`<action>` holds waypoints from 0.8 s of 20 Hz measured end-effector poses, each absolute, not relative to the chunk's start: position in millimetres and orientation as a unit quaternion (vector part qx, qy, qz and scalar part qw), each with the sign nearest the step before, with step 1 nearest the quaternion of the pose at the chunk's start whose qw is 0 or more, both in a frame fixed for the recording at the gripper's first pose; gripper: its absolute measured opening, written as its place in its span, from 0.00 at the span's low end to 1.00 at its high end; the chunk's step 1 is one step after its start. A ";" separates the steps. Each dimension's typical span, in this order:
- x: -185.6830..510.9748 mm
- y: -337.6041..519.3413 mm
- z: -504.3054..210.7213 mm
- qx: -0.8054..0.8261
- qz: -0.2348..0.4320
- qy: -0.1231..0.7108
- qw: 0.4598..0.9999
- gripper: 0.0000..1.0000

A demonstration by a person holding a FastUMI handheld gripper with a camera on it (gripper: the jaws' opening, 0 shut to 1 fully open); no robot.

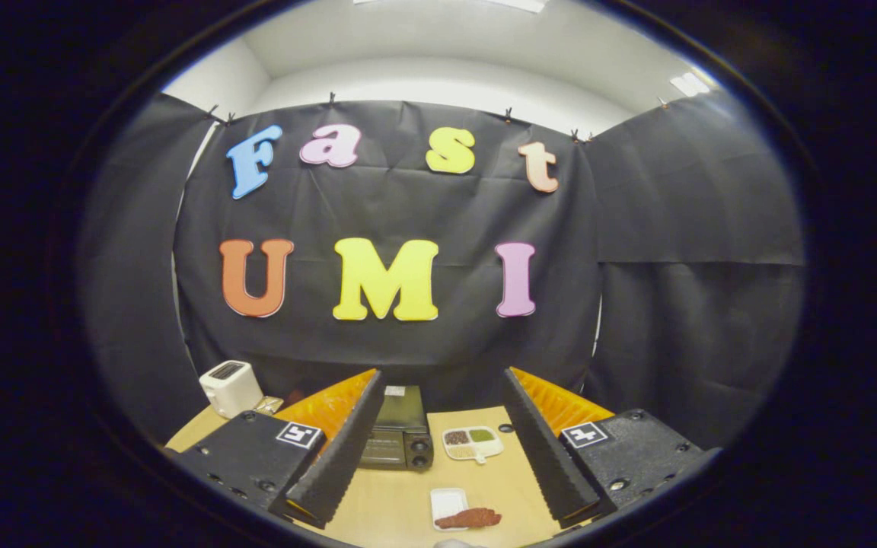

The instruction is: Open the toaster oven, put the food inside, and close the toaster oven door.

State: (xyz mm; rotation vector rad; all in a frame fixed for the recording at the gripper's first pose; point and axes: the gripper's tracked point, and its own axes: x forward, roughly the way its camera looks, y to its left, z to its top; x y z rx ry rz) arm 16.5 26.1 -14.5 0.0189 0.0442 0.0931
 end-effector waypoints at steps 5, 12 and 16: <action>30.1 42.5 -18.9 0.008 0.058 0.023 0.998 0.99; 69.9 100.4 -52.5 0.005 0.094 0.043 0.995 0.99; 103.8 148.7 -91.2 -0.004 0.112 0.064 0.992 0.99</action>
